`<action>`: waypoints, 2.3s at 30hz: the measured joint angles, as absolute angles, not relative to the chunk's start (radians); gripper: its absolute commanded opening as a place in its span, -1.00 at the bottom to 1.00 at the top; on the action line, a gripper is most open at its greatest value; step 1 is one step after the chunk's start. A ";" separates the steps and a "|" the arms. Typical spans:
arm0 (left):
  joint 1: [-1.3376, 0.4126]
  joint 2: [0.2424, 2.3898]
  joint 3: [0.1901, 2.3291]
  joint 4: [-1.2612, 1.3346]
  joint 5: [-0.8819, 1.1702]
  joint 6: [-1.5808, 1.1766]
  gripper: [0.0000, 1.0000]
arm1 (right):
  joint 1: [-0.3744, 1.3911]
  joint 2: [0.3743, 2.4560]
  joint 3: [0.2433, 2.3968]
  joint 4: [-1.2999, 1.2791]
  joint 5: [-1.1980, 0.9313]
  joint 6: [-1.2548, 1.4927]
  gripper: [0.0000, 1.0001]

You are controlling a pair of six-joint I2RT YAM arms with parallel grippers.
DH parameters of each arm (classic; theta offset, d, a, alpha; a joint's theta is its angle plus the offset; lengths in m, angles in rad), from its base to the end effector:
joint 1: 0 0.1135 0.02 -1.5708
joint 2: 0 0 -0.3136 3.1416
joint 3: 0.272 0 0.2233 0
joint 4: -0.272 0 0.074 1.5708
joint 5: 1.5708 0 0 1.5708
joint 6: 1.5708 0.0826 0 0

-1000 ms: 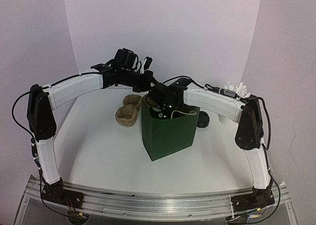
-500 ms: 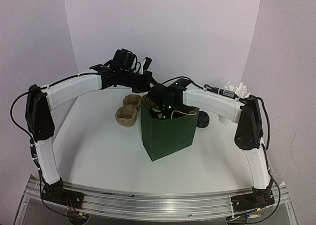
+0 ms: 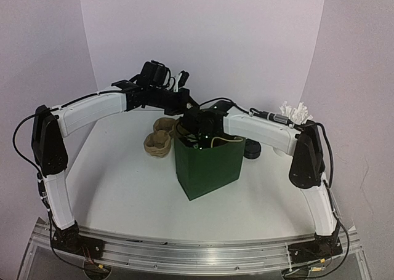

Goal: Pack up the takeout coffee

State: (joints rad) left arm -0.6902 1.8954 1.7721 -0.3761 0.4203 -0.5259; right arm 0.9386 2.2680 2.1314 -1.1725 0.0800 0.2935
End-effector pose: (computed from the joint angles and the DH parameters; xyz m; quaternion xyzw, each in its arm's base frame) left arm 0.3425 -0.3265 0.3723 0.1751 0.8294 -0.4324 0.3073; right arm 0.2908 0.3858 0.2330 -0.3091 0.9412 0.0430 0.1293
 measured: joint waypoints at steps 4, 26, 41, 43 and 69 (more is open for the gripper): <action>-0.690 1.895 1.772 -0.376 0.421 -0.525 -1.00 | 0.939 2.276 2.142 -1.174 0.083 0.294 0.54; -0.687 1.895 1.773 -0.377 0.428 -0.520 -1.00 | 0.944 2.277 2.137 -1.148 0.091 0.289 0.67; -0.687 1.895 1.774 -0.377 0.427 -0.514 -1.00 | 0.943 2.277 2.142 -1.145 0.087 0.281 0.71; -0.687 1.895 1.774 -0.377 0.427 -0.514 -1.00 | 0.943 2.278 2.142 -1.145 0.087 0.281 0.71; -0.687 1.895 1.780 -0.385 0.416 -0.495 -1.00 | 0.943 2.280 2.217 -1.184 0.080 0.281 0.96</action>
State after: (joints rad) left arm -0.6868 1.8954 1.7798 -0.3851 0.4156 -0.4946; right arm 0.9432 2.2804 2.2173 -1.1839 0.0795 0.2806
